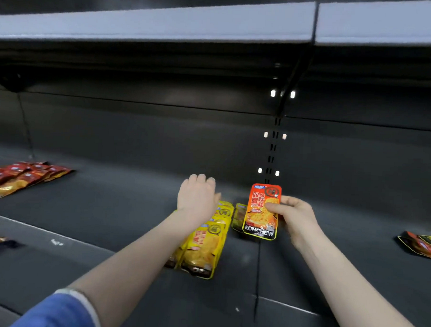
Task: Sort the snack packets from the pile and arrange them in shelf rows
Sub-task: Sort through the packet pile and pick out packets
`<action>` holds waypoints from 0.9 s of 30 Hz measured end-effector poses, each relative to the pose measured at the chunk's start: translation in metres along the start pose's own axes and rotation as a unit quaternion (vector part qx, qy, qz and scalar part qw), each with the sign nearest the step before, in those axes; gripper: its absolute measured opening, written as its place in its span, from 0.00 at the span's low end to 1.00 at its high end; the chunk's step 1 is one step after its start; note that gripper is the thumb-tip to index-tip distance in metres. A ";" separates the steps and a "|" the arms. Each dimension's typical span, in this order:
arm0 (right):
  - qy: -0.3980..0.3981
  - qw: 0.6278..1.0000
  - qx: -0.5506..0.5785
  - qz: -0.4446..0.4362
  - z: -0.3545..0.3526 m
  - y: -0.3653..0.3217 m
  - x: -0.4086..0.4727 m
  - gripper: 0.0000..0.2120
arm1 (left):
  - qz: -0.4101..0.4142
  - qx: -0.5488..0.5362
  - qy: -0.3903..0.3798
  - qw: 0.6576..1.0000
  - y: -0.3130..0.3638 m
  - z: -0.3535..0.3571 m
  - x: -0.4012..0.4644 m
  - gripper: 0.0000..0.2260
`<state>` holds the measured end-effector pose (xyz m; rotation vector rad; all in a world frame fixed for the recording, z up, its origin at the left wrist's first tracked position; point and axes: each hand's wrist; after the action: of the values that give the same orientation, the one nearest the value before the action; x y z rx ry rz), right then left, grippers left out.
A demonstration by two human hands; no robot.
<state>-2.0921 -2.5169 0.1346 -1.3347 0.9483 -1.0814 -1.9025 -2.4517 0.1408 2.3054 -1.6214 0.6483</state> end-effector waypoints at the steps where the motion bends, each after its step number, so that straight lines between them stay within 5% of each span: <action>1: -0.006 1.000 0.000 -0.005 0.017 -0.002 -0.002 0.10 | -0.003 -0.001 0.004 1.000 -0.019 -0.003 -0.004 0.18; 14: -0.029 0.999 0.032 0.004 0.313 0.009 -0.033 0.09 | -0.036 0.006 -0.010 0.999 -0.326 -0.001 -0.057 0.21; 27: -0.111 0.992 0.026 0.061 0.520 0.047 0.007 0.09 | -0.077 -0.027 -0.019 0.996 -0.503 0.047 -0.025 0.20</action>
<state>-1.5864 -2.3907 0.1082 -1.3055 0.8193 -0.8404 -1.4291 -2.2757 0.1136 2.3876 -1.4398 0.5222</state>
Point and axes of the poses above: each hand's wrist, its own x-axis towards the middle knuckle, its own z-axis out of the palm, y = z × x
